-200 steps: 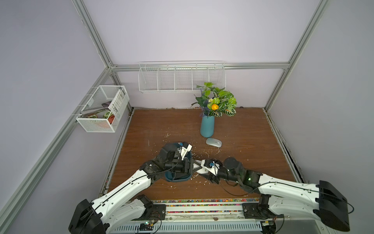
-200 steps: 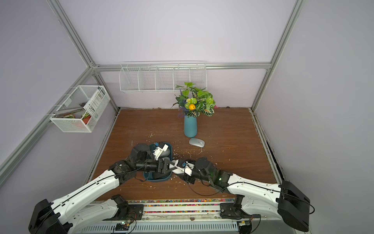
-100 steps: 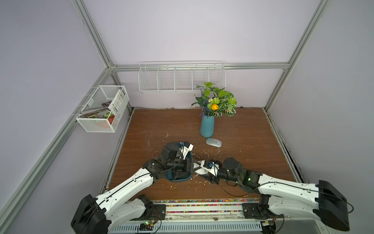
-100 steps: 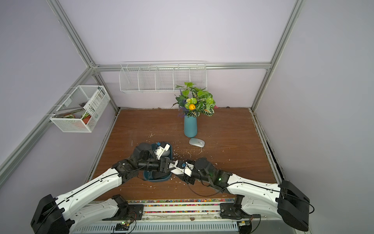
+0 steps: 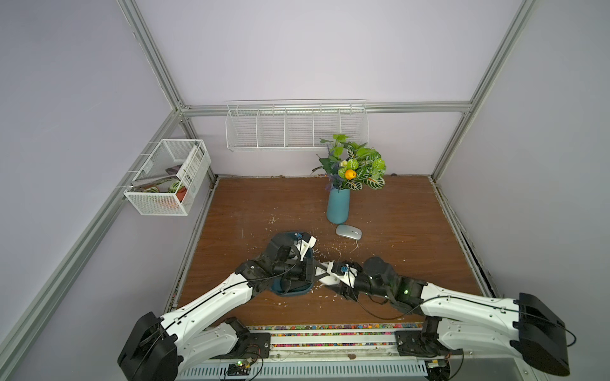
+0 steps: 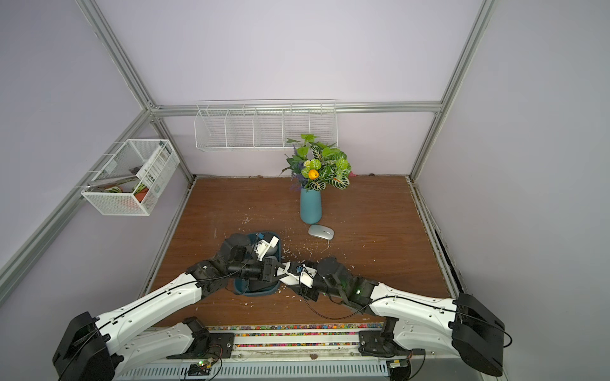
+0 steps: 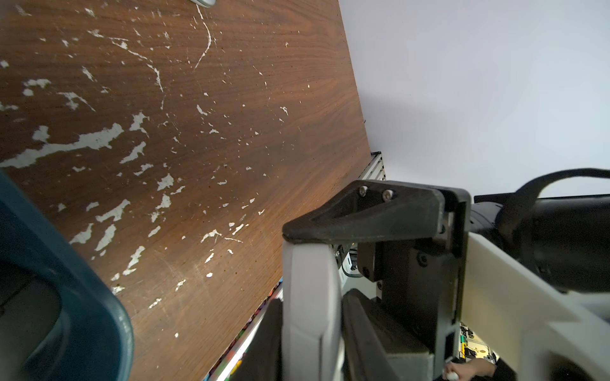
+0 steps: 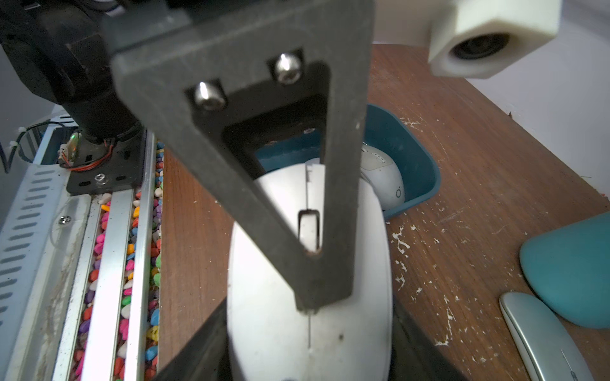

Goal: Put the mouse in the storage box
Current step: Pick up the mouse from the center of the board, then place the mouse in the storage box.

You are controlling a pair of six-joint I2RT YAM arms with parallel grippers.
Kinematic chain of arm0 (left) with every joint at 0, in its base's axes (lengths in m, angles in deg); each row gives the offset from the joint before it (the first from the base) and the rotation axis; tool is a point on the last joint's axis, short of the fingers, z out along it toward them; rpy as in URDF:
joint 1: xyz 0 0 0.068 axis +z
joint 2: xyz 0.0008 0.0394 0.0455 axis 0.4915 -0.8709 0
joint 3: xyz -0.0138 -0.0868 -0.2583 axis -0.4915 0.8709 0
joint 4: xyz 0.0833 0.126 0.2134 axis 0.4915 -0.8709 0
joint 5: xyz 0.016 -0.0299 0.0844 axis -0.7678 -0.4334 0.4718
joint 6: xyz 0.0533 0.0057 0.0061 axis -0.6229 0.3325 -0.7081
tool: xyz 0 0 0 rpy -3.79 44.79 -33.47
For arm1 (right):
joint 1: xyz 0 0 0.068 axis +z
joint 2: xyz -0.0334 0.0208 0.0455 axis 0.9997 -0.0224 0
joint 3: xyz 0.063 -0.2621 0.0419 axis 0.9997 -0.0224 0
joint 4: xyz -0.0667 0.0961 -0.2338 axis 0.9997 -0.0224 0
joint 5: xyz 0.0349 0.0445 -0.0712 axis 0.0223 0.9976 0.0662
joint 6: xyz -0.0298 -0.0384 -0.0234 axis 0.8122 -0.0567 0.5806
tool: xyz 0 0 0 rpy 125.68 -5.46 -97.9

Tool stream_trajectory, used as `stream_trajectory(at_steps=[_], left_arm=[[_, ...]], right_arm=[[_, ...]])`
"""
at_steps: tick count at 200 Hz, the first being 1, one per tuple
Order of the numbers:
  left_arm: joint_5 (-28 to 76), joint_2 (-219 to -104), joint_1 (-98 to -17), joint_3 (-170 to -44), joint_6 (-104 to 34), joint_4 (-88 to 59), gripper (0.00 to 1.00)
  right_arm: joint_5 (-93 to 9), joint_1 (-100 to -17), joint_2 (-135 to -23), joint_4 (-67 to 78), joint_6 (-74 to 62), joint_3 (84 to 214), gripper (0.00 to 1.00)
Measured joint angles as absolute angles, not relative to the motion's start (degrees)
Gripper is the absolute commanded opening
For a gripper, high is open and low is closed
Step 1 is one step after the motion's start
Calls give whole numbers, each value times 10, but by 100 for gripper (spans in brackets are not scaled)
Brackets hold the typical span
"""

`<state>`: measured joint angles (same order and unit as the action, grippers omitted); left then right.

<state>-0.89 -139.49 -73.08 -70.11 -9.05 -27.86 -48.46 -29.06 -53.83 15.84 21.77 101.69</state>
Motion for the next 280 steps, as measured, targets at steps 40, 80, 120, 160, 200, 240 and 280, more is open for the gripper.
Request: stream_trajectory(at_steps=[40, 80, 120, 160, 200, 240, 280], left_arm=[[19, -1377, -738, -701, -91, -291, 0], [71, -1305, -668, -701, -91, -345, 0], [112, -1256, -552, -701, -95, -380, 0], [126, -1297, -499, -678, -97, -360, 0], [120, -1394, -484, -671, -95, -299, 0], [111, -1470, -467, -674, -95, -252, 0], [74, -1546, -463, -704, -102, -216, 0]], right_arm=[[-501, -290, -539, 174, 217, 1017, 99], [-521, -290, -539, 184, 213, 1017, 99], [-536, -290, -539, 185, 211, 1017, 99], [-555, -290, -539, 196, 202, 1017, 98], [-566, -290, -539, 203, 197, 1015, 98], [-574, -290, -541, 205, 195, 1015, 98], [-578, -290, -542, 206, 193, 1015, 97]])
